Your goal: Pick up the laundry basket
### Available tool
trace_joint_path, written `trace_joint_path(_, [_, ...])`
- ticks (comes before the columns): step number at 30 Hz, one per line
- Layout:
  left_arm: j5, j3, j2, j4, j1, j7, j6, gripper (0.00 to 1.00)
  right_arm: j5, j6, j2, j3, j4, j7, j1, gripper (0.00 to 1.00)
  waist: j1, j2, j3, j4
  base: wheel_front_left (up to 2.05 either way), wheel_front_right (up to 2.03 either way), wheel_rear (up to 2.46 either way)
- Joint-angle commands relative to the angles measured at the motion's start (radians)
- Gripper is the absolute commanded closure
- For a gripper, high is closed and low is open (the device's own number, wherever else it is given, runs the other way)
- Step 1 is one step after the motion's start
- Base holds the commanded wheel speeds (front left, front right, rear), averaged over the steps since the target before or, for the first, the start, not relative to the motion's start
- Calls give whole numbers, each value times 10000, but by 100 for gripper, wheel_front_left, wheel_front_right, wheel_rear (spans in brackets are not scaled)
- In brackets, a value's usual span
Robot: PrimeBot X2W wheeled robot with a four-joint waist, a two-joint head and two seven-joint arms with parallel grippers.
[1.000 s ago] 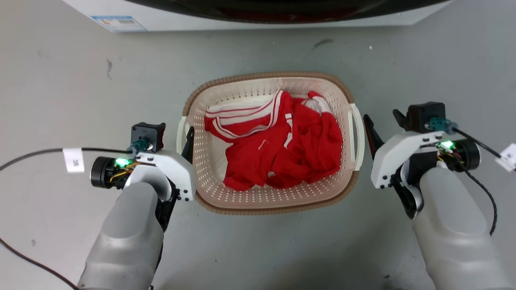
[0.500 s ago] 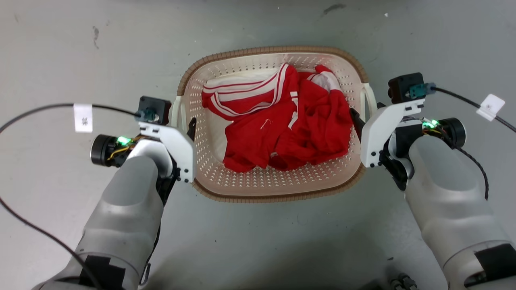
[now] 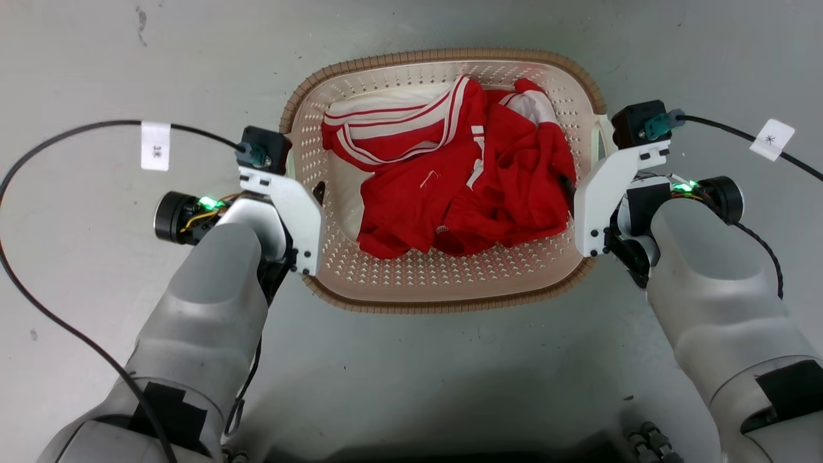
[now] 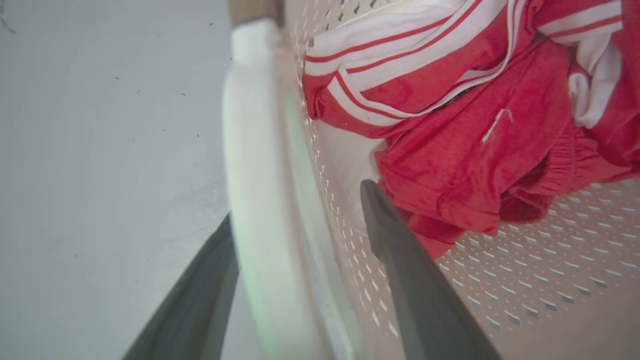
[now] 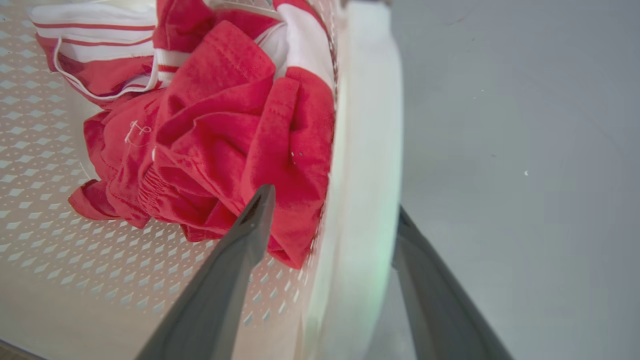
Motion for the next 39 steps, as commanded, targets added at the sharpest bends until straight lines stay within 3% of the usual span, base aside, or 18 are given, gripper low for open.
trace_joint_path(1, [-98,-65,4,-45,-159,44,-9,0,61,-7,-9,34,57,-15,-196,0,-1,0,24,10,0,0,0])
trace_joint_path(14, [-1015,-1262,213,-195,-254,316,-10,0,564,-7,-9,599,238,-25,-467,0,-1,0,159,70,0,0,0])
trace_joint_path(15, [-1093,-1319,207,-204,-257,319,-10,5,605,-7,-9,657,242,-31,-490,0,-1,0,166,69,0,0,0])
trace_joint_path(16, [-1175,-1381,203,-217,-257,326,-10,69,632,-7,-9,710,248,-37,-506,31,-1,0,168,70,0,0,0])
trace_joint_path(17, [-1252,-1451,201,-239,-249,327,-10,100,669,-7,-9,751,252,-42,-507,100,-1,0,167,71,0,0,0])
trace_joint_path(28, [-1969,-2308,353,-369,59,354,-11,100,791,9,13,942,399,150,-138,100,-1,0,-396,49,0,0,0])
trace_joint_path(39, [-3428,-3922,500,-1236,864,2017,-14,100,336,9,-117,716,459,2136,699,100,-1,0,-2976,164,0,0,0])
